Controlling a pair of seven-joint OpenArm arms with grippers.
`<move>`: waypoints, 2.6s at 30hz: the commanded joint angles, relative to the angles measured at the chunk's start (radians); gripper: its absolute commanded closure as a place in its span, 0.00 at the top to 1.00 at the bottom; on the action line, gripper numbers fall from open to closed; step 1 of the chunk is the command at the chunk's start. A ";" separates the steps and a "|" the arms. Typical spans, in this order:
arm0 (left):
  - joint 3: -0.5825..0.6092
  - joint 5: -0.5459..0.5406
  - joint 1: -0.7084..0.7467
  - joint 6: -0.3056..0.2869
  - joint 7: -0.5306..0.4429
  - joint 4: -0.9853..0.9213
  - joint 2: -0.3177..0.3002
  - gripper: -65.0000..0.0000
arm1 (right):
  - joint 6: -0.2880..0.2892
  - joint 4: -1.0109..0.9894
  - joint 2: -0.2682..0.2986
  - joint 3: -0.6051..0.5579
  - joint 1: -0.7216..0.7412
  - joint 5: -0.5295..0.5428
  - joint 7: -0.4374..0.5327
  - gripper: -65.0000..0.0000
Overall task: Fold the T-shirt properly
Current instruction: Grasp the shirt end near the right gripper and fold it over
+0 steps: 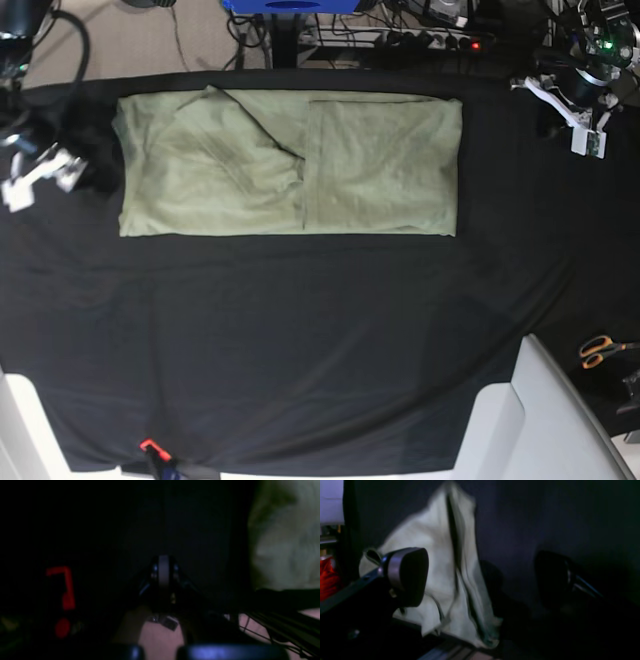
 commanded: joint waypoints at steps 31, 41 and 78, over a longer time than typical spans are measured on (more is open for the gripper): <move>-0.006 -0.005 0.011 -0.023 -0.021 -0.023 -0.011 0.00 | 0.037 -0.105 -0.045 -0.280 0.059 0.016 0.010 0.47; -0.008 -0.005 0.011 -0.023 -0.021 -0.023 -0.011 0.00 | 0.041 -0.197 -0.021 -0.280 0.116 0.018 0.039 0.04; -0.006 -0.005 0.011 -0.023 -0.021 -0.023 -0.016 0.00 | -1.018 0.546 0.131 -0.703 0.028 0.015 0.036 0.01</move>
